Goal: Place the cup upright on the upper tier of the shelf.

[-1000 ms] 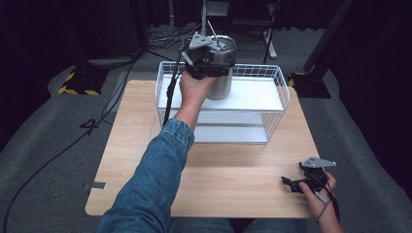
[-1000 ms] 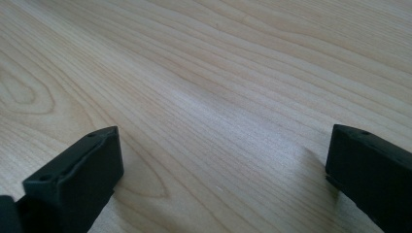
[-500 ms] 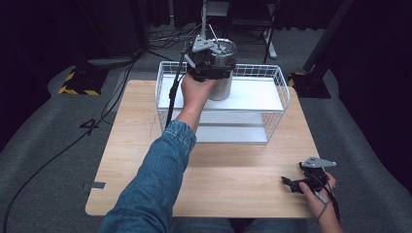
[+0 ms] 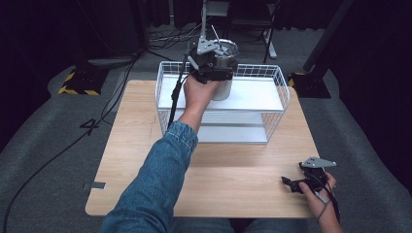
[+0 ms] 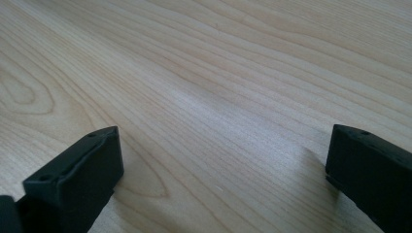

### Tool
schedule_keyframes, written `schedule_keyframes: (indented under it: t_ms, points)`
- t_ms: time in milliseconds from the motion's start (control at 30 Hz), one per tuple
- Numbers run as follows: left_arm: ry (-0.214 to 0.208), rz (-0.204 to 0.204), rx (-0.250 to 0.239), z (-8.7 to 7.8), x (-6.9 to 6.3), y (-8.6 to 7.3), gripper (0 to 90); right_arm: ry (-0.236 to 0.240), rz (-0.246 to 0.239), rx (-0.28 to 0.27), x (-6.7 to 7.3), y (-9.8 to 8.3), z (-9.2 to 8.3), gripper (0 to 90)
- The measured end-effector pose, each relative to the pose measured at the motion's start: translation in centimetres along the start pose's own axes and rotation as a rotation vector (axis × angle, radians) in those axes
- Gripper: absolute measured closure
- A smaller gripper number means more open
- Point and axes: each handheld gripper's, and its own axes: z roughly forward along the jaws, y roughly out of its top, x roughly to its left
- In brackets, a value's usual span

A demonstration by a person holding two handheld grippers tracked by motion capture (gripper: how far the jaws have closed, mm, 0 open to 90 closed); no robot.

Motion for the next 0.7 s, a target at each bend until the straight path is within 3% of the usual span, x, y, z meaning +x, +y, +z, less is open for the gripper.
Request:
schedule_keyframes:
  t_ms: [133, 700]
  points:
    - [0.016, 0.017, -0.019, -0.1, 0.0, 0.1, 0.0, 0.0, 0.0, 0.0, 0.0, 0.0, 0.0, 0.4]
    - [-0.027, 0.024, -0.063, -2.9, 0.1, 1.0, 0.0, 0.0, -0.001, 0.0, 0.0, 0.0, 0.0, 0.4]
